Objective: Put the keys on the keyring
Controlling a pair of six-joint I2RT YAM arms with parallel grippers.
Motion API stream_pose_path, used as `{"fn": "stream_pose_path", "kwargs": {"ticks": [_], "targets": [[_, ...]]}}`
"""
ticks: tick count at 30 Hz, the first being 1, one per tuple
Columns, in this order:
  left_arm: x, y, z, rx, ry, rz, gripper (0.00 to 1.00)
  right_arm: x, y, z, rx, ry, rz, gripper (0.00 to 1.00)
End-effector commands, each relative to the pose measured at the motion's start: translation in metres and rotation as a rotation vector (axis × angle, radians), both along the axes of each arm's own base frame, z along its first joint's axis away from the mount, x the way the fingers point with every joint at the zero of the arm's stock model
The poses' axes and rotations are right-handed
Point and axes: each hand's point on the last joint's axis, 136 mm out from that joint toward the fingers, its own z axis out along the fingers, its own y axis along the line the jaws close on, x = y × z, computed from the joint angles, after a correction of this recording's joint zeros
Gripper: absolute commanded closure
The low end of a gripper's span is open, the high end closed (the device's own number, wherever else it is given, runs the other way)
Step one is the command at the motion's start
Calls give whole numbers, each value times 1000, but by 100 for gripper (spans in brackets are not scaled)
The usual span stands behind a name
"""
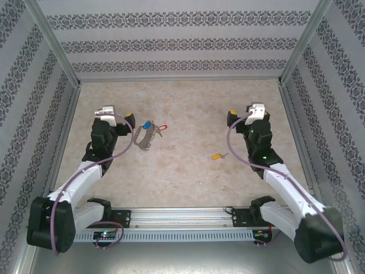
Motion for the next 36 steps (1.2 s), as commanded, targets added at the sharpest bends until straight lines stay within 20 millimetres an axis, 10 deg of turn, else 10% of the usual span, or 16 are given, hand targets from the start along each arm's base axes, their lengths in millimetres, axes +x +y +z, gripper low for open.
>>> {"fn": "stream_pose_path", "kwargs": {"ticks": [1, 12, 25, 36], "targets": [[-28, -29, -54, -242, 353, -64, 0, -32, 28, -54, 76, 304, 118, 2], [-10, -79, -111, -365, 685, -241, 0, -88, 136, -115, 131, 532, 525, 2], [13, -100, -179, -237, 849, -202, 1, -82, 136, -117, 117, 514, 548, 2], [-21, -125, -205, -181, 949, -242, 0, -78, 118, -100, 142, 456, 519, 2]]}}
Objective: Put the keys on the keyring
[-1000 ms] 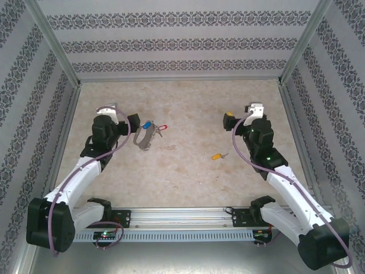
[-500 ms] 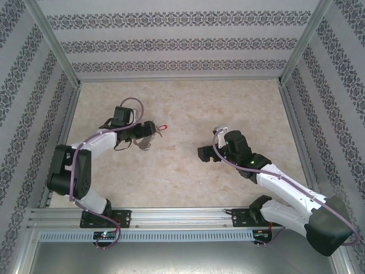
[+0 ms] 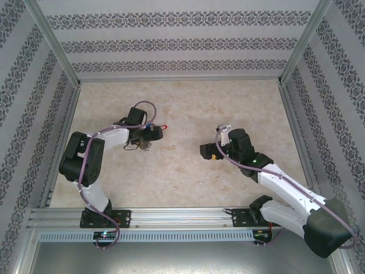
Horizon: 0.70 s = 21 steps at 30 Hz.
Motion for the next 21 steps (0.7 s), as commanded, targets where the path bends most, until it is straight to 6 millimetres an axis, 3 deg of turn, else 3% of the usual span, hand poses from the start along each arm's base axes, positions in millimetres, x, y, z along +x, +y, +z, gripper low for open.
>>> {"fn": "stream_pose_path", "kwargs": {"ticks": [1, 8, 14, 18, 21], "targets": [[-38, -24, -20, -31, 105, -71, 0, -1, -2, 7, 19, -26, 11, 2], [-81, -85, -5, -158, 109, -153, 0, -3, -10, 1, 30, -9, 1, 2], [-102, -146, 1, -276, 113, -230, 1, -9, -17, -8, 42, 14, -17, 2], [-110, -168, 10, -326, 108, -264, 0, -16, -21, -7, 37, 20, -19, 2], [-115, -172, 23, -357, 98, -284, 1, -22, -24, -6, 41, 12, -26, 2]]}}
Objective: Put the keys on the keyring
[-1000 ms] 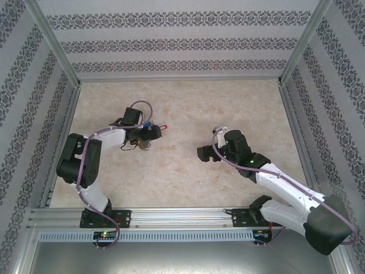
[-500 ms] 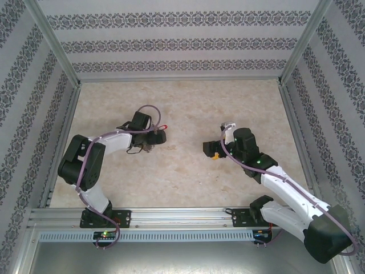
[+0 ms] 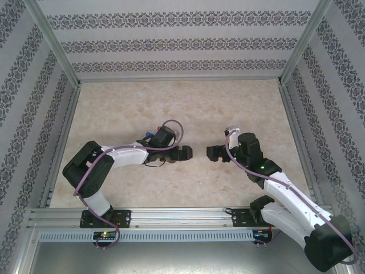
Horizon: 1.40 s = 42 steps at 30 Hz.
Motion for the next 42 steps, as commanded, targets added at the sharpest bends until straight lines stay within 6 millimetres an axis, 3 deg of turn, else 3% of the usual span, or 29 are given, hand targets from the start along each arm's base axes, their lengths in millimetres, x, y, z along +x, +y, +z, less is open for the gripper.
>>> {"fn": "stream_pose_path", "kwargs": {"ticks": [1, 7, 16, 23, 28, 37, 42], "targets": [[-19, -15, 13, -82, 57, -37, 0, -9, -5, -4, 9, 16, -1, 2], [-23, 7, 48, -21, -42, -54, 0, -19, 1, -11, 29, 38, 34, 2], [-11, 32, 58, 45, -114, -28, 0, -16, 34, -28, 34, 101, 124, 2], [1, 70, 77, 137, -193, 10, 0, -6, 59, -43, 22, 156, 186, 3], [6, 95, 78, 127, -191, 66, 0, 3, 81, -53, 3, 182, 227, 4], [13, 106, 70, 176, -217, 66, 0, 13, 125, -64, 4, 223, 313, 7], [16, 114, 72, 178, -237, 86, 0, 12, 135, -73, 7, 231, 337, 10]]}}
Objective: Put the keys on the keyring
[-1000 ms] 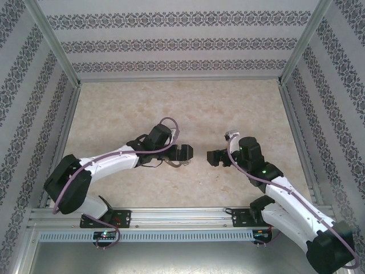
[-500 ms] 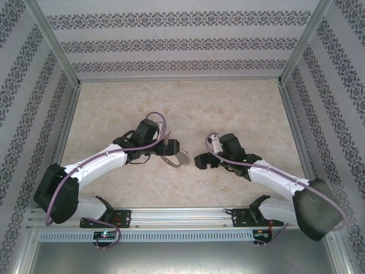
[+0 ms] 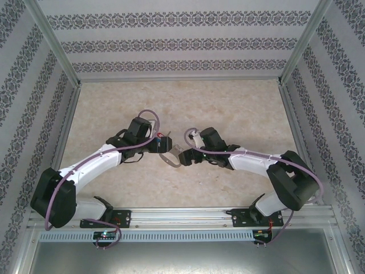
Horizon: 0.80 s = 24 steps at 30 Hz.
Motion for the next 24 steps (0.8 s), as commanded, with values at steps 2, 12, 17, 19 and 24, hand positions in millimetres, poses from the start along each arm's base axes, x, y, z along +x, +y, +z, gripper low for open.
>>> {"fn": "stream_pose_path", "kwargs": {"ticks": [2, 12, 17, 19, 24], "targets": [[0, 14, -4, 24, -20, 14, 0, 6, 13, 5, 32, -14, 24, 14], [0, 19, 1, -25, -29, 43, 0, 17, 25, 2, 4, -27, 42, 20], [-1, 28, -1, -30, -24, 68, 0, 18, 29, -3, -4, -26, 55, 21], [-2, 30, 0, -40, -22, 75, 0, 18, 31, -5, -8, -23, 65, 22], [-4, 38, -1, -61, -12, 98, 2, 19, 34, -7, -32, -29, 82, 29]]}}
